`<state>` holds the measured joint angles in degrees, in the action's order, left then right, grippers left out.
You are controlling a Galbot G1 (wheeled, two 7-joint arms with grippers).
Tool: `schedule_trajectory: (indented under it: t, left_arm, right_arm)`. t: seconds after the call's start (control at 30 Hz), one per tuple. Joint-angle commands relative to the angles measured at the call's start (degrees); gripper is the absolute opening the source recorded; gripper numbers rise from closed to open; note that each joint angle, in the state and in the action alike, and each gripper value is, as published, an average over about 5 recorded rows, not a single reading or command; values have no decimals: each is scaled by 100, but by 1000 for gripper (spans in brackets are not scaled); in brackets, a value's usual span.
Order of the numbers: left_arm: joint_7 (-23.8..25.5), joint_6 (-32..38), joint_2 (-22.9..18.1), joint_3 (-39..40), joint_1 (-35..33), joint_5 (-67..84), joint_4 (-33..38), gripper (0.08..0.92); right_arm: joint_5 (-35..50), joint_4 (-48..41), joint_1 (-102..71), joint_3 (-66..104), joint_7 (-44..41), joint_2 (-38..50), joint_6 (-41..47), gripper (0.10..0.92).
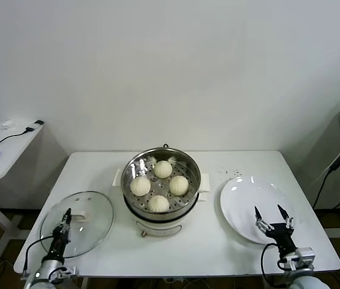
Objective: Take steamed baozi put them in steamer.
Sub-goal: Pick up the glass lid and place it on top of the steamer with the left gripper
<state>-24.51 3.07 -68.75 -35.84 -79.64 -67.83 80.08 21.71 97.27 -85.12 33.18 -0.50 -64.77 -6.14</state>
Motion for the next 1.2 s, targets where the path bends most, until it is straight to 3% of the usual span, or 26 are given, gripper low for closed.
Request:
schedule_trajectory:
  t: [0.03, 0.3, 0.43, 0.67, 0.87, 1.2]
  left_arm:
    - [547, -231, 285, -294, -451, 1221, 1572, 133]
    - [1822, -1121, 1146, -855, -625, 1972, 3111, 133]
    - [2474, -1900, 1278, -628, -341, 1991, 3858, 133]
    - [3025, -3036, 838, 957, 321, 772, 4718, 133]
    - [3267, -3691, 395, 2450, 870, -366, 4693, 133]
    - [3826, -4208, -776, 3872, 1304, -1544, 4145, 133]
  right_arm:
    - [78, 113, -58, 37, -23, -6, 18, 823]
    - [-108, 173, -103, 124, 95, -17, 90, 823]
    - [-268, 166, -107, 153, 145, -45, 97, 823]
    - [-355, 197, -158, 137, 117, -104, -60, 823]
    - [-382, 156, -226, 122, 11, -139, -307, 823]
    - [-383, -136, -209, 111, -65, -262, -621, 823]
